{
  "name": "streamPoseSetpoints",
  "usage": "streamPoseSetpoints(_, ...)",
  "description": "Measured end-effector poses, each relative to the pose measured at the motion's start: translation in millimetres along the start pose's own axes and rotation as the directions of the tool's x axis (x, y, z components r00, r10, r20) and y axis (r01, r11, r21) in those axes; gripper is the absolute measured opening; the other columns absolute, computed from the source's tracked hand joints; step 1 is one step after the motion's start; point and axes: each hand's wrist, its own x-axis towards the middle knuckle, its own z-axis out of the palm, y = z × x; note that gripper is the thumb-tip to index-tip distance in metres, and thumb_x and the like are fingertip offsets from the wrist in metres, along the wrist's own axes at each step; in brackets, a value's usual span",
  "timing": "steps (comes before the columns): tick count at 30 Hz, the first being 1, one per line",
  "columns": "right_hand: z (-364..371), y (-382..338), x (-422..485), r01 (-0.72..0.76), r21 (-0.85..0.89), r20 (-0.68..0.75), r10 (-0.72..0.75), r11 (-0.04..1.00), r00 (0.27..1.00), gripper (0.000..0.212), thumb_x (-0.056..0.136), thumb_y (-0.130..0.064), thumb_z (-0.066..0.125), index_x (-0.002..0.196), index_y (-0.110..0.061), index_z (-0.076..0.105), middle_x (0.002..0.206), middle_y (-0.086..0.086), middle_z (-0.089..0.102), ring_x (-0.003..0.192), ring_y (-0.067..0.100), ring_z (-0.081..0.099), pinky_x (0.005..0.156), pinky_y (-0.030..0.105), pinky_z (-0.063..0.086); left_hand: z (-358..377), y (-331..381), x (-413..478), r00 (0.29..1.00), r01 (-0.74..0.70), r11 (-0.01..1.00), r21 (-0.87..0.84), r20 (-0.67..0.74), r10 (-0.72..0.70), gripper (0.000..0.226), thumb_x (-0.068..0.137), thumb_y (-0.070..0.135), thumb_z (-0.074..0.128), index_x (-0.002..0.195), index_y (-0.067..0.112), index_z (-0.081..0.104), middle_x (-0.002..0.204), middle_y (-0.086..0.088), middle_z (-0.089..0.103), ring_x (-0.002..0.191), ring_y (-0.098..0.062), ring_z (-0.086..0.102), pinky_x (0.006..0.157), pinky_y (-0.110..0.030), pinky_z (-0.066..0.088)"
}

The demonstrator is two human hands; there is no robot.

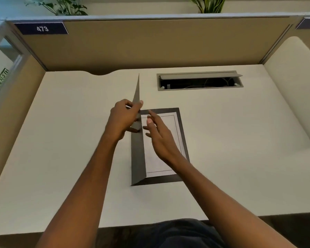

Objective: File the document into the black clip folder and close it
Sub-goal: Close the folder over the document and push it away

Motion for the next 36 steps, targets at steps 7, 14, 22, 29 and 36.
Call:
streamPoseSetpoints(7,-15.5,-14.8,9.2,-0.026,-0.092,-0.183,0.009,0.995,0.983,0.05,0.102,-0.023,0.055,0.15,-0.018,0.043,0.148,0.003,0.052,0.135,0.018,0.051,0.109,0.043,0.05,36.1,-22.1,-2.0,0.988,-0.102,0.991,0.084,0.121,0.091,0.03,0.104,0.03,0.053,0.132,0.024,0.064,0.132,-0.006,0.066,0.11,-0.023,0.067,0.082,-0.045,0.065)
streamPoseSetpoints(14,-49.0,22.1,12.4,-0.143,-0.445,-0.268,0.021,0.884,0.963,0.054,0.099,-0.009,0.06,0.15,-0.009,0.043,0.155,0.0,0.029,0.136,0.015,0.045,0.1,0.01,0.032,53.9,-72.0,0.4,0.892,-0.274,0.821,0.5,0.451,0.023,0.087,0.095,0.035,0.069,0.162,0.041,0.015,0.174,-0.001,0.005,0.159,-0.029,0.016,0.126,-0.049,0.025)
streamPoseSetpoints(22,-78.3,88.1,16.4,-0.28,-0.563,-0.204,0.197,0.777,0.959,0.056,0.094,-0.016,0.068,0.143,-0.004,0.044,0.154,0.005,0.027,0.129,0.024,0.051,0.109,0.03,0.043,105.1,-122.8,12.5,0.907,-0.278,0.698,0.66,0.419,-0.036,0.093,0.092,0.055,0.064,0.163,0.04,0.006,0.174,-0.003,-0.007,0.161,-0.029,-0.003,0.127,-0.058,0.013)
streamPoseSetpoints(29,-78.8,126.9,19.9,-0.317,-0.62,-0.14,0.297,0.717,0.945,0.063,0.09,-0.02,0.071,0.143,-0.003,0.042,0.155,0.01,0.027,0.14,0.031,0.038,0.115,0.039,0.039,133.5,-129.1,6.4,0.944,-0.235,0.604,0.761,0.326,-0.044,0.088,0.095,0.049,0.063,0.164,0.034,0.01,0.173,-0.007,-0.007,0.16,-0.03,-0.008,0.126,-0.061,0.005)
streamPoseSetpoints(36,-67.3,144.6,12.9,-0.286,-0.677,-0.104,0.296,0.679,0.95,0.072,0.093,-0.02,0.067,0.154,-0.006,0.029,0.166,0.014,0.009,0.153,0.03,0.015,0.121,0.04,0.027,146.4,-133.6,4.8,0.964,-0.185,0.565,0.804,0.261,-0.055,0.087,0.096,0.047,0.063,0.164,0.035,0.009,0.173,-0.008,-0.006,0.16,-0.03,-0.009,0.126,-0.061,0.003)
